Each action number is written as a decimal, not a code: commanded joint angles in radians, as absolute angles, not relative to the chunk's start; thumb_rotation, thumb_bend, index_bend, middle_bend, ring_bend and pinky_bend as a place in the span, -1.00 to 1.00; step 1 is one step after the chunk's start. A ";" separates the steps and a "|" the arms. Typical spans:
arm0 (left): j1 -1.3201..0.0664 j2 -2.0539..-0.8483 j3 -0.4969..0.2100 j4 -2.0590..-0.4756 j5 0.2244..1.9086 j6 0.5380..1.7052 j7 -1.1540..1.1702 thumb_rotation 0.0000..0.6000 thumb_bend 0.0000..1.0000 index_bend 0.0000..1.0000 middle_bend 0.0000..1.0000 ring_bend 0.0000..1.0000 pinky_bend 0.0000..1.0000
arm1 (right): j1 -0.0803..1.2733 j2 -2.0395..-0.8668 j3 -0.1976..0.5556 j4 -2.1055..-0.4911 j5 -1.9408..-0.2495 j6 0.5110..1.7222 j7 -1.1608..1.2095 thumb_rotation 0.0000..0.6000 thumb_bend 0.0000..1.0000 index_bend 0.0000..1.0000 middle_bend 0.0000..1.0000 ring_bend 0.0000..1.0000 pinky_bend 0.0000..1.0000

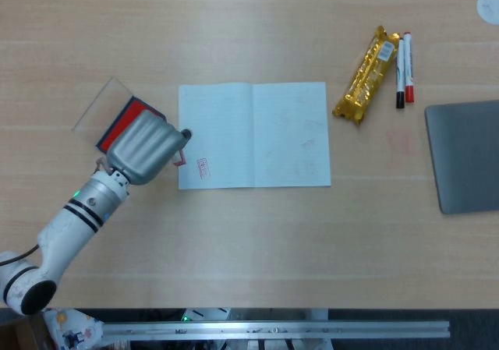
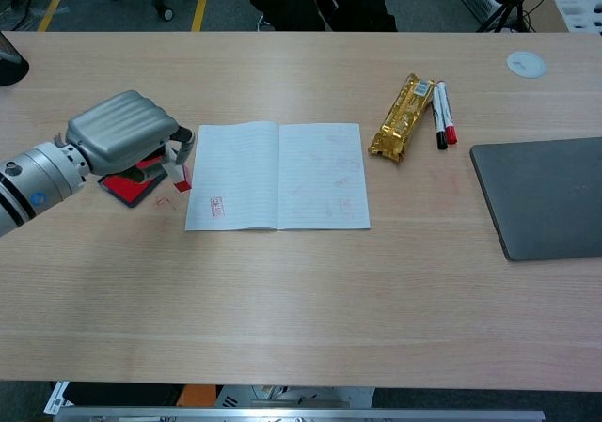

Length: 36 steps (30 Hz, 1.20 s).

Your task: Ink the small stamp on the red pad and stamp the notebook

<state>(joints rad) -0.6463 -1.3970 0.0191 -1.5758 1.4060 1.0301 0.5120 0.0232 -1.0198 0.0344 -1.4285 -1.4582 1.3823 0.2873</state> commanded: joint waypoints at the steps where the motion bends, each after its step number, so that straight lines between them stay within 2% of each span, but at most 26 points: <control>1: -0.621 -1.375 0.046 -1.584 1.432 1.051 0.489 1.00 -0.24 0.16 1.00 1.00 1.00 | 0.024 -1.019 0.034 -1.430 -1.460 1.383 0.287 1.00 -0.60 -0.47 -0.29 -0.63 -0.40; 14: -0.552 -1.418 0.109 -1.491 1.501 1.083 0.430 1.00 -0.24 0.14 1.00 1.00 1.00 | 0.023 -1.017 0.030 -1.428 -1.459 1.383 0.290 1.00 -0.60 -0.47 -0.29 -0.63 -0.40; 36: -0.471 -1.516 0.123 -1.295 1.551 1.135 0.347 1.00 -0.26 0.03 1.00 1.00 1.00 | 0.016 -1.014 0.030 -1.431 -1.452 1.389 0.288 1.00 -0.60 -0.47 -0.29 -0.62 -0.40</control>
